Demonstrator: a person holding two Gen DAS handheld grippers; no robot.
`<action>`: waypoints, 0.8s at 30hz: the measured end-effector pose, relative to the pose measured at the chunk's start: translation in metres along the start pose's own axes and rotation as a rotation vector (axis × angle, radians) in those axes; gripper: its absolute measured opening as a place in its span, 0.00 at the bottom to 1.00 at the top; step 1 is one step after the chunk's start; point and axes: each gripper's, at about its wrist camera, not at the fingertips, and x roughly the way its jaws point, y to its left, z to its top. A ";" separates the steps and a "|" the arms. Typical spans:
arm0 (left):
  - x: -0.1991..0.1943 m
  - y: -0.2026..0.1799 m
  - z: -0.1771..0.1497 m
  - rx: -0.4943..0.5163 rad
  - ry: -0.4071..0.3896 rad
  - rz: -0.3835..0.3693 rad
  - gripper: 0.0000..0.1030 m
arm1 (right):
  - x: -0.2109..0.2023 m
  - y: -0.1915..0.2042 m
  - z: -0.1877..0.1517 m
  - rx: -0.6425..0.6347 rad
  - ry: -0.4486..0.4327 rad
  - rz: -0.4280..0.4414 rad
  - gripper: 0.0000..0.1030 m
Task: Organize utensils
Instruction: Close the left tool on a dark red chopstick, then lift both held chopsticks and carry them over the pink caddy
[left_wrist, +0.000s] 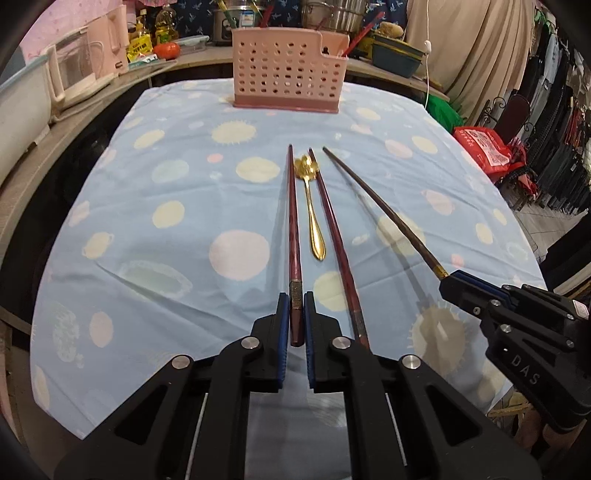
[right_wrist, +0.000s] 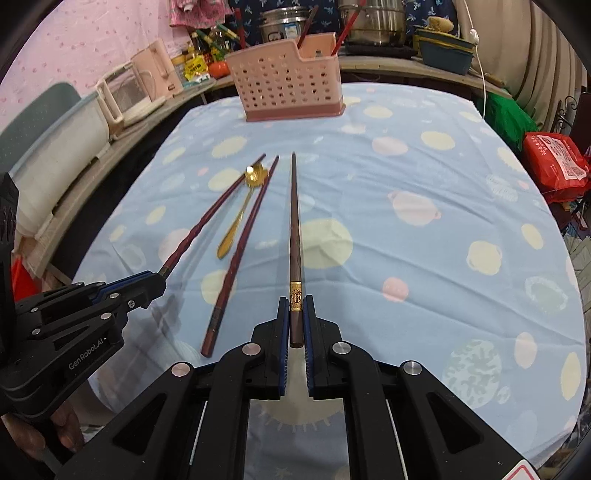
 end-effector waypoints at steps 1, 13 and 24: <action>-0.003 0.000 0.002 0.000 -0.007 0.003 0.07 | -0.005 0.000 0.003 0.002 -0.013 0.002 0.07; -0.044 -0.003 0.051 0.001 -0.113 0.001 0.07 | -0.050 0.002 0.055 0.004 -0.164 0.031 0.07; -0.067 0.009 0.107 -0.017 -0.204 -0.002 0.07 | -0.076 0.005 0.110 -0.010 -0.281 0.038 0.07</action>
